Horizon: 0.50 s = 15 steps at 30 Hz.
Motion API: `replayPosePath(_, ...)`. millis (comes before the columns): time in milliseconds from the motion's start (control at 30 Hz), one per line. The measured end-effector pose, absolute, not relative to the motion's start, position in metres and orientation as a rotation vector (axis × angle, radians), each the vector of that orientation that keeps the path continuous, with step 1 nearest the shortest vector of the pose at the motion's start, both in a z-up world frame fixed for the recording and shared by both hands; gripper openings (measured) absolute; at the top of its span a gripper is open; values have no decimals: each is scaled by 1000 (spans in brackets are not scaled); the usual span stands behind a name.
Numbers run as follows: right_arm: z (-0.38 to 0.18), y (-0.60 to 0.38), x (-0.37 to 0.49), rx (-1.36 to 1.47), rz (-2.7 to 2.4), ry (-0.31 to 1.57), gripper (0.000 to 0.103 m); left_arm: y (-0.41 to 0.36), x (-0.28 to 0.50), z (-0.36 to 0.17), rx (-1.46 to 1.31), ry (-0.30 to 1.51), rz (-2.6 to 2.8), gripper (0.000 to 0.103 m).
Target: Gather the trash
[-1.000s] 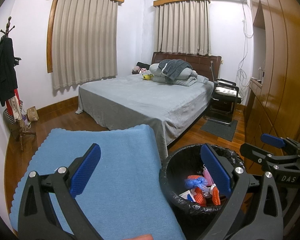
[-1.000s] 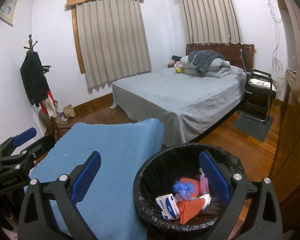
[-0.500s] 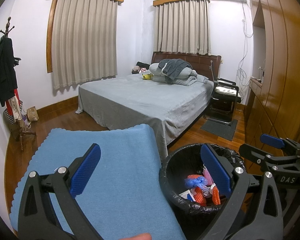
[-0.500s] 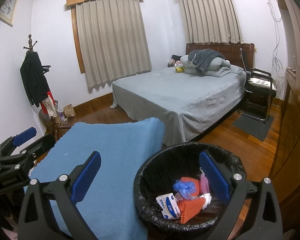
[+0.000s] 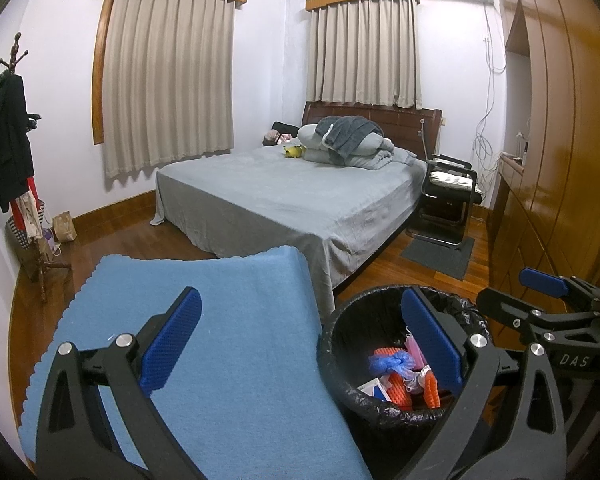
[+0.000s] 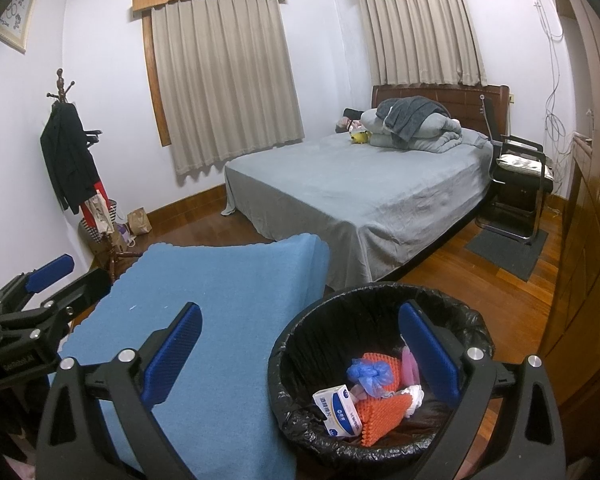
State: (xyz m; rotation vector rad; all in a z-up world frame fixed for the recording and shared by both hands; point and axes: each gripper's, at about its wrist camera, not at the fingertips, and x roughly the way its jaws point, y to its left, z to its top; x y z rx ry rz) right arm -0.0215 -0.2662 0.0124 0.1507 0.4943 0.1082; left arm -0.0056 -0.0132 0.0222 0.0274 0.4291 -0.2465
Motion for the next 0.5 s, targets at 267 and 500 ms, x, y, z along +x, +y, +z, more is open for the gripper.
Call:
replayPosePath(267,12,-264,-23,152,109,496,97,-12,-7,22,26,430,-246,97)
replayPosePath(500,13,-263,-24,152,109,497,97,-11,-7,22,28,431,-245,97)
